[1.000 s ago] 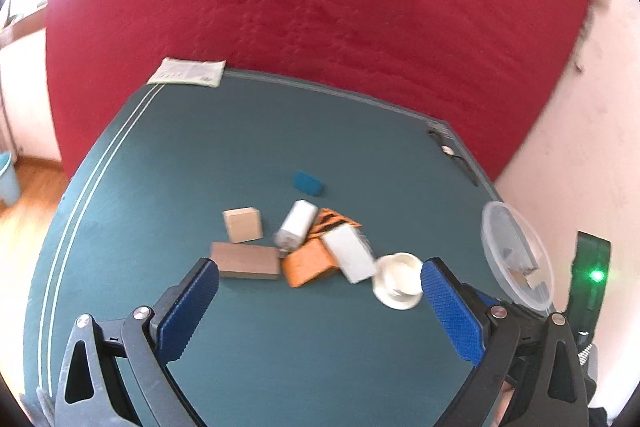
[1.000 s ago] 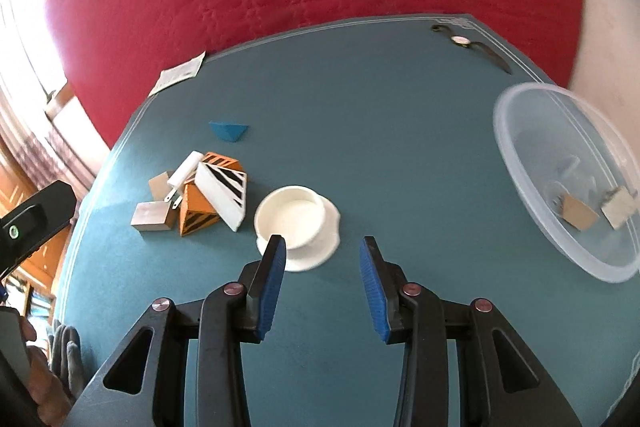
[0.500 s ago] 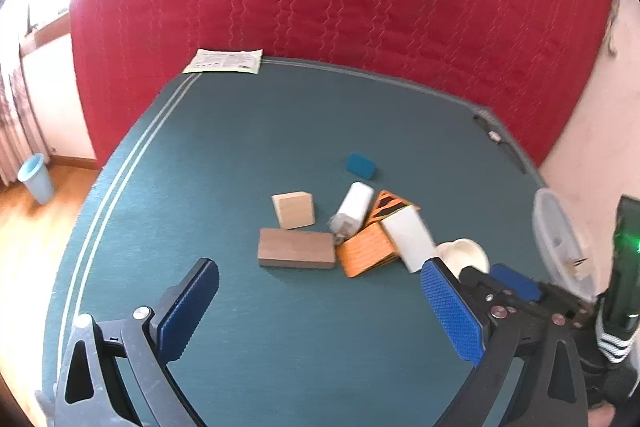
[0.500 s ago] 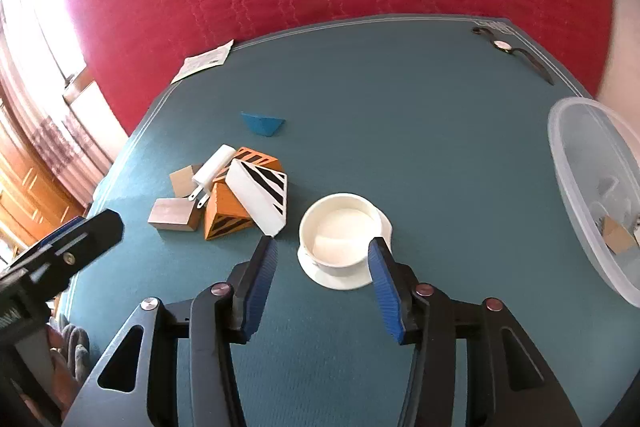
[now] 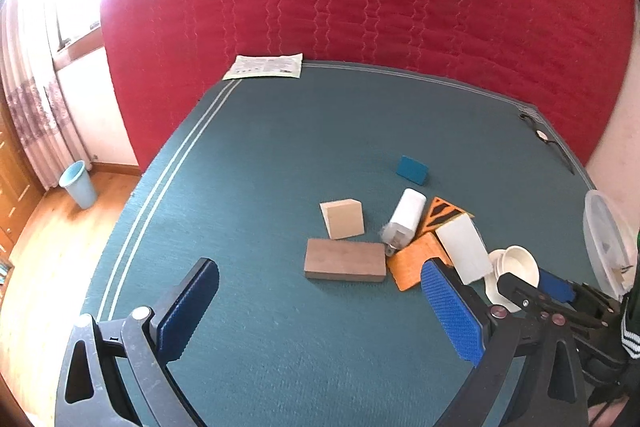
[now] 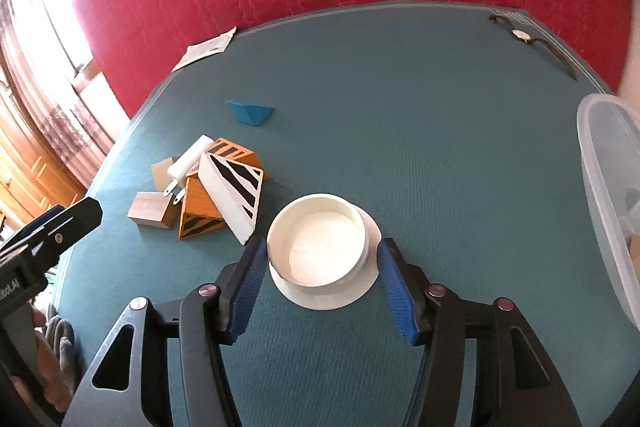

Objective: Organize rigid objects
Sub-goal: 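Close right tool around the white cup on its saucer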

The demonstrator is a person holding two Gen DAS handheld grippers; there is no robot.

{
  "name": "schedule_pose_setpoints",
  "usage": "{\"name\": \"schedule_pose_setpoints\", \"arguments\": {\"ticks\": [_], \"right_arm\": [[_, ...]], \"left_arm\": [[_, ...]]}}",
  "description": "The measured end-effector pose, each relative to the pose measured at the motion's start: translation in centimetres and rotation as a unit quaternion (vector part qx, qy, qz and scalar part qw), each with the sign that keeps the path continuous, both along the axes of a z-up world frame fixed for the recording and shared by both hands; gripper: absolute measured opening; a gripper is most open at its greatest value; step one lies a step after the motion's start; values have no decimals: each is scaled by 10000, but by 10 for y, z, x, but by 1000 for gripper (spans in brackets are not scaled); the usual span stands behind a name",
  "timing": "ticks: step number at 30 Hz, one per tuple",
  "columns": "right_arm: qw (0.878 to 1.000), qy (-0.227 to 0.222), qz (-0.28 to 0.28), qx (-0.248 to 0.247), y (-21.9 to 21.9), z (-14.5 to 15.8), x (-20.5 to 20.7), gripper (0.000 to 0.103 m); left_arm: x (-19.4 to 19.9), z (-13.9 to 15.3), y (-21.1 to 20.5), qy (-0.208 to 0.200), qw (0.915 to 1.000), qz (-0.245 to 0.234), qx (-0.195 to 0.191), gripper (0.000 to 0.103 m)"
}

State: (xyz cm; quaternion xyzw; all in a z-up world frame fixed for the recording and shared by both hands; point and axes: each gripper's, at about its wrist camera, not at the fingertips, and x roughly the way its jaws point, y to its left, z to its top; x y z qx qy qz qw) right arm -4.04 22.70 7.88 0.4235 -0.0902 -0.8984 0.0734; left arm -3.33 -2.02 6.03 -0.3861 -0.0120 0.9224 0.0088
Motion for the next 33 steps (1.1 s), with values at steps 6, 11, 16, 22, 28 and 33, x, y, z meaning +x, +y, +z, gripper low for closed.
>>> {"name": "schedule_pose_setpoints", "arguments": {"ticks": [6, 11, 16, 22, 28, 33], "right_arm": [[9999, 115, 113, 36, -2, -2, -4, 59], [9997, 122, 172, -139, 3, -2, -3, 67], [9997, 181, 126, -88, 2, -3, -2, 72], [9996, 256, 137, 38, -3, -4, -2, 72], [9988, 318, 143, 334, -12, -4, -1, 70], [9987, 333, 99, 362, -11, -3, 1, 59]], "left_arm": [[-2, 2, 14, 50, 9999, 21, -162, 103], [-7, -10, 30, -99, 9996, -79, -246, 103], [-9, -20, 37, -186, 9990, -80, -387, 103], [-6, -22, 33, -195, 9990, 26, -409, 103], [-6, -26, 30, -218, 9990, 50, -395, 103], [-8, -30, 25, -263, 9989, 96, -369, 103]]}}
